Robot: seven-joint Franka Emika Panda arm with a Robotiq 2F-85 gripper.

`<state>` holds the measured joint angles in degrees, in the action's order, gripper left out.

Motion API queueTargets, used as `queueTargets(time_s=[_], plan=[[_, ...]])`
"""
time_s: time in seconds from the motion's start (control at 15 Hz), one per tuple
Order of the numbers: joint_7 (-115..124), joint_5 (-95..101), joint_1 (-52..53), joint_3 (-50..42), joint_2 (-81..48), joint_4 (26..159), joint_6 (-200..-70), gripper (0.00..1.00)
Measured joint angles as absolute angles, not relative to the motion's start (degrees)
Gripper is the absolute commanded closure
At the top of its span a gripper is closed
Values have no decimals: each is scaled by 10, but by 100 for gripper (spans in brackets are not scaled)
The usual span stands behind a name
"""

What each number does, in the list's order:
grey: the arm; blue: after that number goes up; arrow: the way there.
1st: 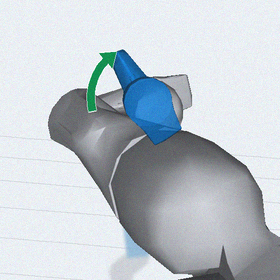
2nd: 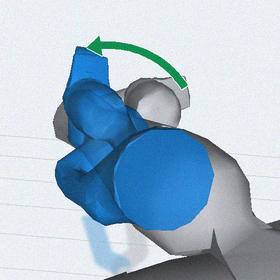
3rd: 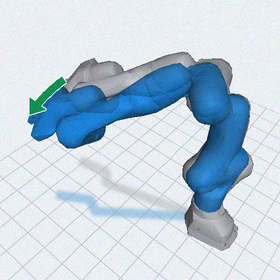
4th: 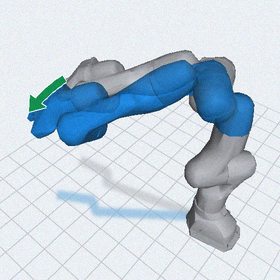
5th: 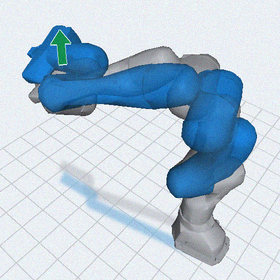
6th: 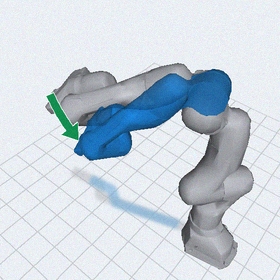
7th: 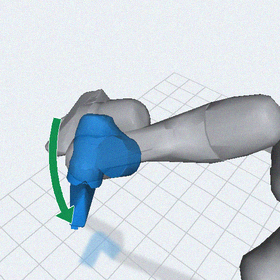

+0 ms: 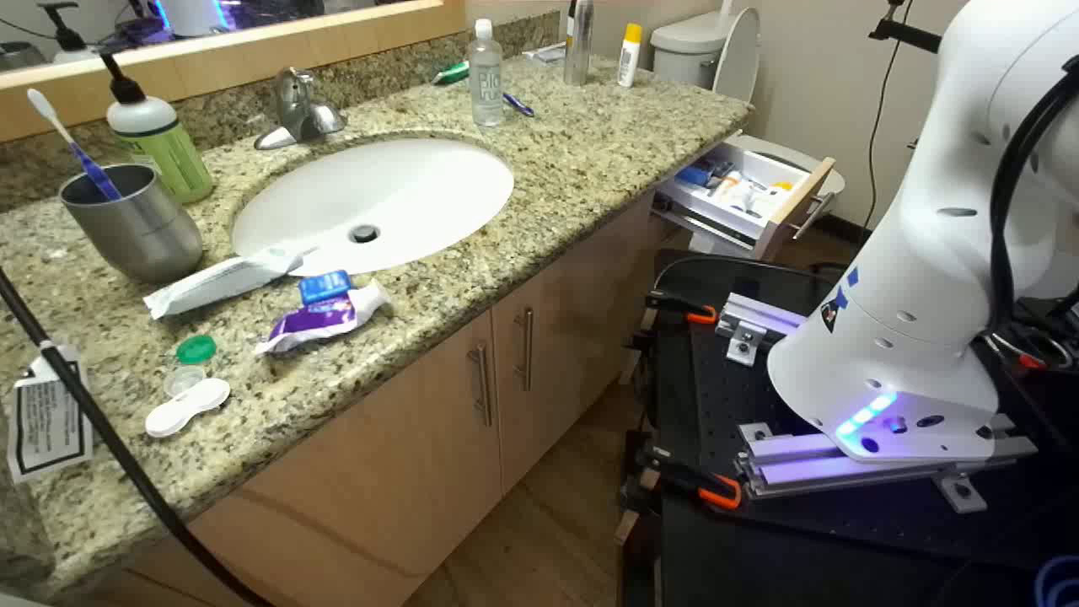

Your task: Remove the toothbrush from the holder then put it back.

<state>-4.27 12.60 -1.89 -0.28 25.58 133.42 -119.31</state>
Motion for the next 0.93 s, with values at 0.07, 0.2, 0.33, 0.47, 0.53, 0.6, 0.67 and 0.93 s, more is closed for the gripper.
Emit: queueTargets(time_s=[0.07,0.2,0.33,0.47,0.53,0.6,0.67,0.93], plan=[[-43,126,-19,-3,256,1334,-1193,0],[-42,126,-19,-3,256,1334,-1193,0],[-42,126,-19,-3,256,1334,-1193,0],[-3,126,-18,3,243,1335,-1211,0],[39,124,-17,13,222,1333,-1237,0],[84,122,-17,25,193,1329,-1265,0],[132,121,-16,39,161,1320,-1294,0],[325,191,-16,72,25,1238,-1402,0]])
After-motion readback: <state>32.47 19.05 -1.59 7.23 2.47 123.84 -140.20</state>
